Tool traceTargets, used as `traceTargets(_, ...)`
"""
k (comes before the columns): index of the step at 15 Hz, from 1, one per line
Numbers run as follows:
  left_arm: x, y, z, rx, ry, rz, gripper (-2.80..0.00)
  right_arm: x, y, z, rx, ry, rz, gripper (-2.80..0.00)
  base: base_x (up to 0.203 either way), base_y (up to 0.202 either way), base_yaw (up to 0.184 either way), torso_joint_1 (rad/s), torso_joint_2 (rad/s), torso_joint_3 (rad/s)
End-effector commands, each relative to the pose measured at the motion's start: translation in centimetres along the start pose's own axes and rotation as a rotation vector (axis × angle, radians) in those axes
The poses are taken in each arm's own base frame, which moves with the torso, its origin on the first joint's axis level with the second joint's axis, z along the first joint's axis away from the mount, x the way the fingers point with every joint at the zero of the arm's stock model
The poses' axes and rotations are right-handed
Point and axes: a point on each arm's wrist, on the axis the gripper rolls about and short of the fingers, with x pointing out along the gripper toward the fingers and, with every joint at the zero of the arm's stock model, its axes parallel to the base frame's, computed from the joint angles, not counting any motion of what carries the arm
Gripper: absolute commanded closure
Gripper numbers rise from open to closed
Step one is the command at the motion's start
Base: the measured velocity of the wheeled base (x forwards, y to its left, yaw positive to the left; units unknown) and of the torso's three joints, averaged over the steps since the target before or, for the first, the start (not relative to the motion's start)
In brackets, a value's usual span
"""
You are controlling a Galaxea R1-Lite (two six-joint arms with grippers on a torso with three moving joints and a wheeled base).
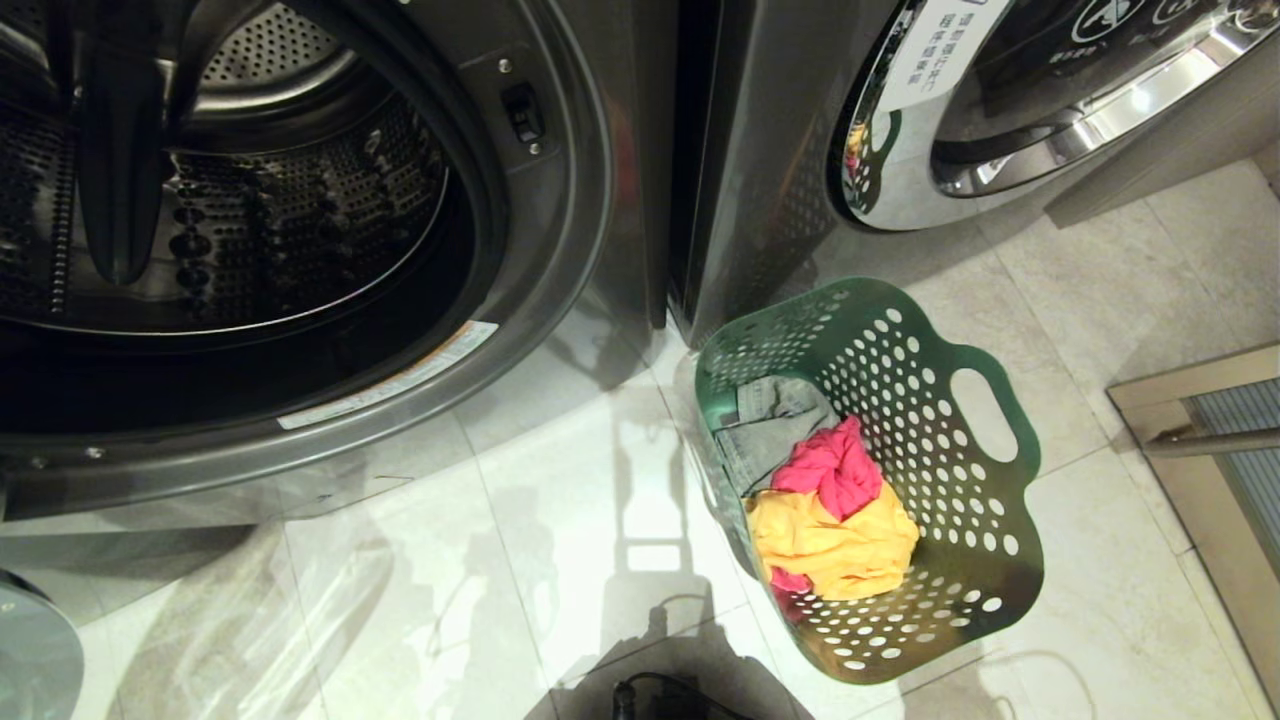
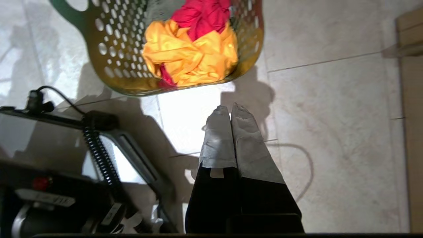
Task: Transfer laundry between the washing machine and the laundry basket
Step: Close the washing machine door with the left hand
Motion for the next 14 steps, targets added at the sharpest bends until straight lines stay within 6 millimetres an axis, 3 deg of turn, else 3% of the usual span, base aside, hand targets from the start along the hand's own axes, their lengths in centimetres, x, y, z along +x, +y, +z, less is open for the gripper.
traceTargets(1, 0.01, 0.0, 0.0, 0.0, 0.001, 0.001, 0.0, -0.97, 0.16, -1.01, -0.002, -0.068, -0.039, 0.0, 0.0, 0.0, 0.0, 0.0, 0.0, 0.0)
traceTargets(3, 0.01, 0.0, 0.0, 0.0, 0.001, 0.001, 0.0, -1.68, 0.28, -1.58, 0.0, -0.127, -0.072, 0.0, 0.0, 0.0, 0.0, 0.0, 0.0, 0.0)
traceTargets(14, 0.01, 0.0, -0.01, 0.002, 0.003, 0.0, 0.0, -1.62, 0.21, -1.73, 0.076, -0.126, -0.113, 0.0, 0.0, 0.0, 0.0, 0.0, 0.0, 0.0)
